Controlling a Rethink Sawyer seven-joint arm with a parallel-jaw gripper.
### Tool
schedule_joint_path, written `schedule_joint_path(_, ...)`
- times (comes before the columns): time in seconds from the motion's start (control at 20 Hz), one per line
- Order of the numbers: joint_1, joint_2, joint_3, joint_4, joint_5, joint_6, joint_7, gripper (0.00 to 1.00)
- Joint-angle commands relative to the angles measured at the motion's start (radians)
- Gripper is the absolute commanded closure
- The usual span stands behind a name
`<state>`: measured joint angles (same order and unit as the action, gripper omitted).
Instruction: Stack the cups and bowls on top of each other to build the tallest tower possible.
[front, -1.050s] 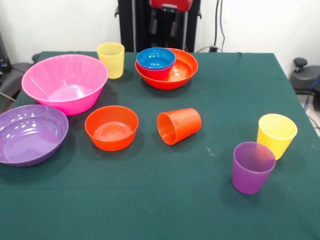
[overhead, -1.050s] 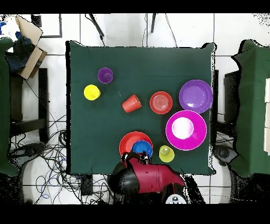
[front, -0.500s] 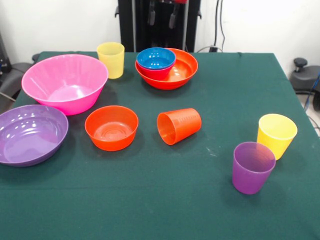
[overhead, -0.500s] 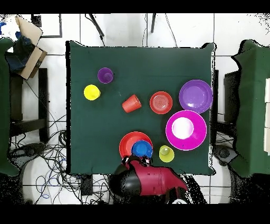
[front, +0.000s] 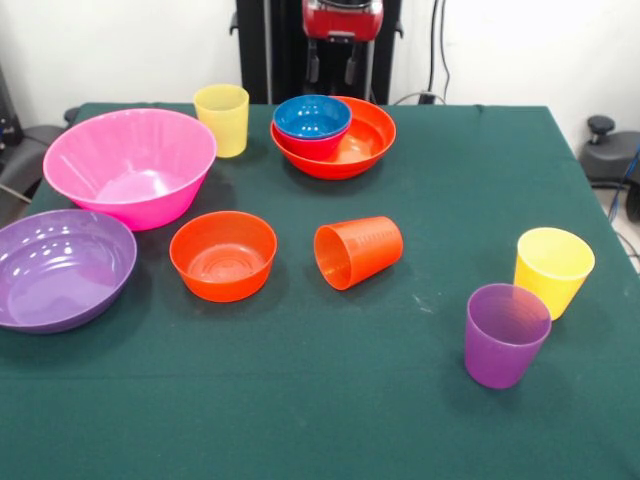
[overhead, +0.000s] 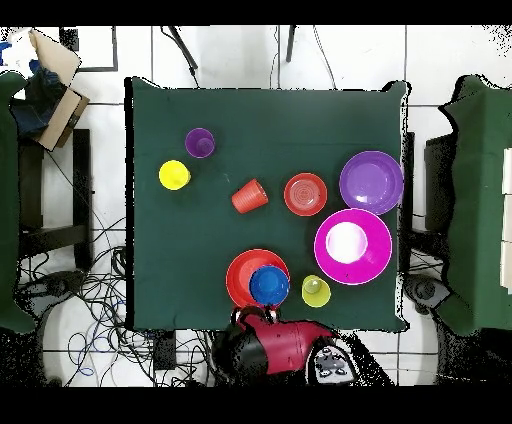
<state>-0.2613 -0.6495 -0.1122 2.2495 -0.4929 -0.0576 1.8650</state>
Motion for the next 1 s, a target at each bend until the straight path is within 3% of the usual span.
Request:
schedule_joint_path(0.05, 0.036, 0.153, -0.055, 0.020, -0.079, -0.173, 0.131, 0.00)
schedule_joint_path(0.35, 0.027, 0.141, -0.051, 0.039, -0.075, -0.175, 0.118, 0.00)
schedule_joint_path(0.6, 0.032, 0.178, -0.073, 0.036, -0.091, -0.214, 0.117, 0.00)
schedule_joint_path(1.0, 0.124, 0.413, -0.118, -0.047, -0.022, -0.404, 0.159, 0.00)
